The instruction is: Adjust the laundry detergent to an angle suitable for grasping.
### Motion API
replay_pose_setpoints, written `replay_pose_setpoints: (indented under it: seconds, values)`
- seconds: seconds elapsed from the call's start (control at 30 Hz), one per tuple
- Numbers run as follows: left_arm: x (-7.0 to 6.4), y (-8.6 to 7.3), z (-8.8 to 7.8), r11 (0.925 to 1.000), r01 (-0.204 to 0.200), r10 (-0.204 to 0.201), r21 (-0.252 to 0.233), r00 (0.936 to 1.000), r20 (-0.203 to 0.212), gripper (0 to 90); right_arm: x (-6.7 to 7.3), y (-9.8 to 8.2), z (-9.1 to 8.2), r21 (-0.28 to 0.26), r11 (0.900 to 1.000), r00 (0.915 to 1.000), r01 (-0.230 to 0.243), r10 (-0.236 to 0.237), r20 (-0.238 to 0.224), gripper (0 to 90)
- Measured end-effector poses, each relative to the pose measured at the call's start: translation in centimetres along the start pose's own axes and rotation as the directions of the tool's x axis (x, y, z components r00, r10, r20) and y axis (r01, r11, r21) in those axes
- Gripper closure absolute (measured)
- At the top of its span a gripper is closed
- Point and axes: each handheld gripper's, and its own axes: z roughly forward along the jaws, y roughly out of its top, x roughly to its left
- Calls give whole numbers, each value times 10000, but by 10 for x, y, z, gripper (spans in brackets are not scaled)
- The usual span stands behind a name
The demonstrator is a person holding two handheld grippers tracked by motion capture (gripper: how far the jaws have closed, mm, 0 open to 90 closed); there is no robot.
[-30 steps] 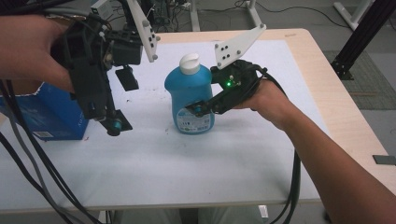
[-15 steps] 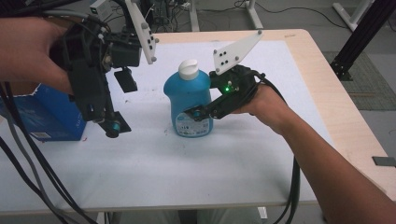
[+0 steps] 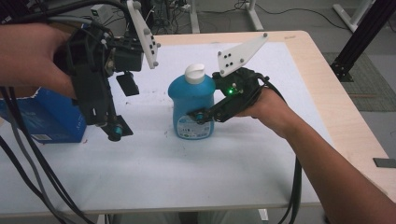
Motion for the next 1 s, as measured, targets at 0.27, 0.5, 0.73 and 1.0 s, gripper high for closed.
replay_pose_setpoints:
  seconds: [0.27,0.5,0.73,1.0]
  values:
    - [-1,0,0,10000,19,-19,-27,10000,-1,93,-1,0,-3,134,9991,9992,-408,408,8,296]
    - [0,1,0,10000,8,-8,-10,10000,15,93,-2,1,-4,107,9976,9975,-683,681,186,225]
    - [0,0,0,10000,8,-8,-14,10000,3,93,1,4,-10,8,9968,9960,-805,804,385,127]
    - [0,1,0,10000,13,-13,-32,10000,6,93,5,8,-22,-87,9920,9885,-1261,1263,830,127]
